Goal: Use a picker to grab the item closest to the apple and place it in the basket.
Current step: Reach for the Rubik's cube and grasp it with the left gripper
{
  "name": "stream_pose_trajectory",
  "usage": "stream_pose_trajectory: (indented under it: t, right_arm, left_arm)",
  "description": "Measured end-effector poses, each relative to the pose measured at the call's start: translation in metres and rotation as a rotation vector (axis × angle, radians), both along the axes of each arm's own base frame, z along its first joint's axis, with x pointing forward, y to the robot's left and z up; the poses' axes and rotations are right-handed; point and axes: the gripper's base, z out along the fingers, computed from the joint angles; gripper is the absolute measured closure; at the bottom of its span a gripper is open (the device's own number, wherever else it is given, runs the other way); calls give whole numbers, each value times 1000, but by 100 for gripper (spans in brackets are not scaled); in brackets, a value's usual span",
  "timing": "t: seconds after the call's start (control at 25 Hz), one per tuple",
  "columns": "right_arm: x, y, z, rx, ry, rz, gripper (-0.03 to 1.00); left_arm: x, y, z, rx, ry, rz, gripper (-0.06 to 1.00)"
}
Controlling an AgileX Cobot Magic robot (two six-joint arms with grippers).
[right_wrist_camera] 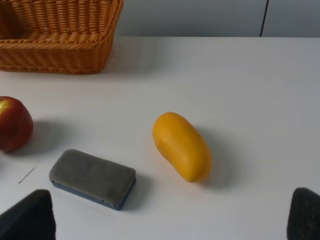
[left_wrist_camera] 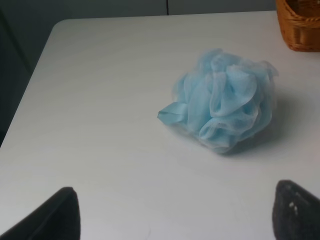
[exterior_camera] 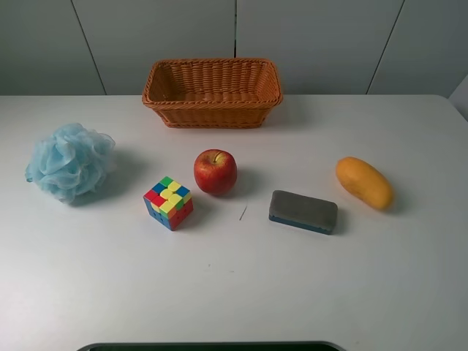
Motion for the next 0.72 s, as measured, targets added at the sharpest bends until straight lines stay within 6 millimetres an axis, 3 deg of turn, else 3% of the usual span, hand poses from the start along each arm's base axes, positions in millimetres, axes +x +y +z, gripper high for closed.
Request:
stream_pose_trajectory:
  t: [0.72]
  right_arm:
    - [0, 0, 0, 0, 0, 0, 27]
  left_arm:
    - [0, 0, 0, -2, 0, -1, 21]
